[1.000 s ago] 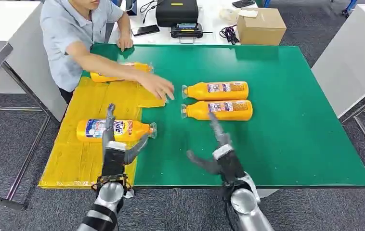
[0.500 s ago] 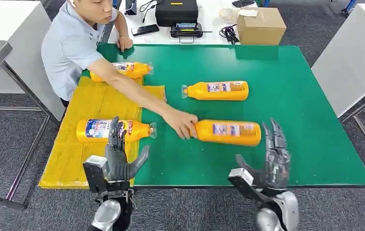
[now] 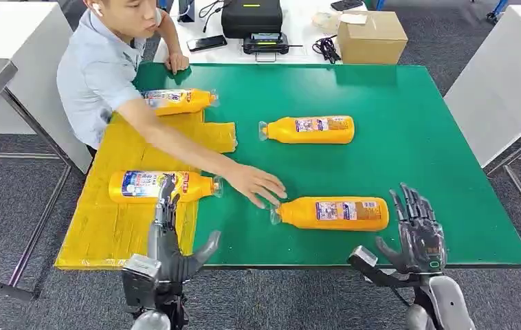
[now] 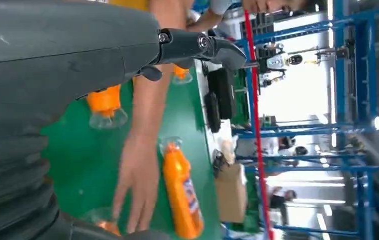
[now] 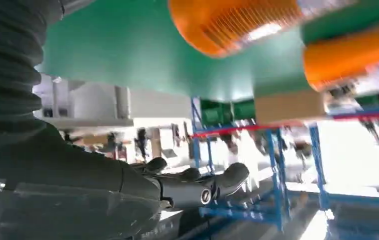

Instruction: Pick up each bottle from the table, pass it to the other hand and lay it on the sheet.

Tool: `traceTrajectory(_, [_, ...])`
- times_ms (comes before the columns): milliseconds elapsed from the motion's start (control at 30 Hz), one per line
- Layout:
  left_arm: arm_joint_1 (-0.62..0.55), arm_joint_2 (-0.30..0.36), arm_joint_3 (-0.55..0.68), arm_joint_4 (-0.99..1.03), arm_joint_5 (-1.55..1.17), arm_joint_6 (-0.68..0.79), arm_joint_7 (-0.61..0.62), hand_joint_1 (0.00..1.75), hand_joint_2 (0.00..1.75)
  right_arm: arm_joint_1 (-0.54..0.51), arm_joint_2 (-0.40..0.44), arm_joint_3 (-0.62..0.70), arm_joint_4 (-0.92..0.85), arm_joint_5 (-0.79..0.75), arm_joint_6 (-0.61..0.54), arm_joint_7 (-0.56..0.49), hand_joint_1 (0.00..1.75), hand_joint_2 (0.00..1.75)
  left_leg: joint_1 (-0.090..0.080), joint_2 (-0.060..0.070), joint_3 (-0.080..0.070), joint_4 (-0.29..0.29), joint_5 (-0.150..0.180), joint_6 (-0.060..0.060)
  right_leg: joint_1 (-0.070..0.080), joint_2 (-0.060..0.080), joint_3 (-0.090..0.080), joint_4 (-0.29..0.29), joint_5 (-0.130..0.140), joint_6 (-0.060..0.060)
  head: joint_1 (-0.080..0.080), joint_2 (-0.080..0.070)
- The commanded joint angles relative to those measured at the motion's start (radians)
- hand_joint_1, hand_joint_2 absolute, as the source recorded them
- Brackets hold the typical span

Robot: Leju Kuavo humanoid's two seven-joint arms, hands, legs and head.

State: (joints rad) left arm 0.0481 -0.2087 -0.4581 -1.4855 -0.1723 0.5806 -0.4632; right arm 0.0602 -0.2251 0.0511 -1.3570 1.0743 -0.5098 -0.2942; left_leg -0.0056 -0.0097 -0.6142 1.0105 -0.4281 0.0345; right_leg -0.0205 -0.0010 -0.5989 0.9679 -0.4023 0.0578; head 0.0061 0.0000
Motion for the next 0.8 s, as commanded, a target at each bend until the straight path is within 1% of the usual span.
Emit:
traceTrajectory(33, [-0.049,0.029,-0.064,0.096,-0.057,-0.020,0.044,0.00,1.75,-0.135,-0.004,0.070,0.236,-0.046,0.108,0.016,0.00,1.75,0.001,0.003,0.005,-0.002,-0.001,-0.002,0.001,0.002,0.004,-0.002,0.000,-0.002,-0.001,0.000])
traceTrajectory(67, [-0.055,0.026,-0.065,0.102,-0.058,-0.024,0.047,0.00,1.75,-0.152,-0.008,0.081,0.266,-0.049,0.113,0.013,0.00,1.75,0.001,0.004,0.008,-0.001,-0.002,-0.002,0.001,0.003,0.007,-0.002,0.000,-0.003,0.000,0.000])
traceTrajectory(100, [-0.060,0.025,-0.069,0.107,-0.060,-0.027,0.048,0.00,1.75,-0.174,-0.004,0.084,0.289,-0.061,0.133,0.015,0.00,1.75,0.001,0.003,0.005,-0.002,-0.001,-0.002,0.001,0.002,0.005,-0.002,0.000,-0.002,-0.001,0.000])
traceTrajectory(167, [-0.062,0.024,-0.070,0.108,-0.060,-0.028,0.048,0.00,1.75,-0.180,-0.003,0.086,0.295,-0.062,0.135,0.015,0.00,1.75,0.001,0.002,0.003,-0.001,0.000,-0.001,0.001,0.002,0.002,-0.002,0.000,-0.001,0.000,0.000])
traceTrajectory(200, [-0.062,0.024,-0.070,0.108,-0.060,-0.028,0.048,0.00,1.75,-0.180,-0.003,0.086,0.295,-0.062,0.135,0.015,0.00,1.75,0.001,0.004,0.006,-0.001,-0.002,-0.002,0.001,0.003,0.006,-0.002,0.000,-0.003,-0.001,0.000])
traceTrajectory(267, [-0.068,0.023,-0.074,0.112,-0.060,-0.032,0.048,0.00,1.75,-0.197,-0.004,0.098,0.314,-0.056,0.135,0.011,0.00,1.75,0.001,0.002,0.004,-0.001,0.000,-0.001,0.001,0.001,0.003,-0.001,0.000,-0.001,0.000,0.000])
traceTrajectory(300, [-0.071,0.023,-0.078,0.114,-0.060,-0.034,0.048,0.00,1.75,-0.211,-0.003,0.109,0.331,-0.054,0.138,0.006,0.00,1.75,0.001,0.003,0.006,-0.001,-0.001,-0.002,0.001,0.002,0.006,-0.002,-0.001,-0.002,0.000,0.000])
traceTrajectory(333, [-0.078,0.021,-0.085,0.121,-0.060,-0.039,0.048,0.00,1.75,-0.233,0.002,0.125,0.348,-0.052,0.143,0.002,0.00,1.75,0.001,0.002,0.005,-0.001,-0.001,-0.001,0.001,0.002,0.004,-0.001,0.000,-0.002,0.000,0.000])
traceTrajectory(400, [-0.087,0.017,-0.094,0.131,-0.059,-0.043,0.047,0.00,1.75,-0.260,0.009,0.145,0.366,-0.048,0.144,0.000,0.00,1.75,0.001,0.005,0.008,-0.001,-0.002,-0.002,0.001,0.004,0.007,-0.001,-0.001,-0.003,0.000,0.000])
traceTrajectory(433, [-0.088,0.016,-0.094,0.131,-0.059,-0.043,0.047,0.00,1.75,-0.262,0.011,0.147,0.366,-0.048,0.145,0.000,0.00,1.75,0.001,0.004,0.005,-0.001,-0.001,-0.002,0.001,0.003,0.004,-0.001,0.000,-0.002,-0.001,0.000])
traceTrajectory(500, [-0.088,0.016,-0.094,0.131,-0.059,-0.043,0.047,0.00,1.75,-0.262,0.011,0.147,0.366,-0.048,0.145,0.000,0.00,1.75,0.001,0.003,0.003,-0.001,0.000,-0.001,0.001,0.002,0.003,-0.001,0.000,-0.001,0.000,0.000])
traceTrajectory(600, [-0.109,0.031,-0.103,0.150,-0.050,-0.051,0.045,0.00,1.75,-0.280,0.011,0.173,0.374,-0.044,0.145,-0.001,0.00,1.75,0.001,0.003,0.007,-0.001,-0.002,-0.002,0.002,0.002,0.007,-0.001,-0.001,-0.003,-0.001,0.000])
traceTrajectory(667, [-0.115,0.034,-0.109,0.153,-0.047,-0.053,0.041,0.00,1.75,-0.289,0.011,0.194,0.370,-0.041,0.141,0.000,0.00,1.75,0.001,0.003,0.004,-0.001,-0.001,-0.001,0.001,0.002,0.003,-0.001,0.000,-0.002,0.000,0.000])
traceTrajectory(767, [-0.121,0.032,-0.116,0.156,-0.048,-0.050,0.039,0.00,1.75,-0.301,0.009,0.224,0.366,-0.035,0.149,0.003,0.00,1.75,0.001,0.004,0.007,-0.001,-0.002,-0.002,0.001,0.003,0.006,-0.001,-0.001,-0.003,0.000,0.000])
traceTrajectory(800, [-0.123,0.030,-0.117,0.159,-0.049,-0.049,0.040,0.00,1.75,-0.306,0.009,0.229,0.365,-0.035,0.151,0.007,0.00,1.75,0.000,0.003,0.005,-0.001,-0.001,-0.002,0.001,0.002,0.004,-0.001,0.000,-0.002,0.000,0.000])
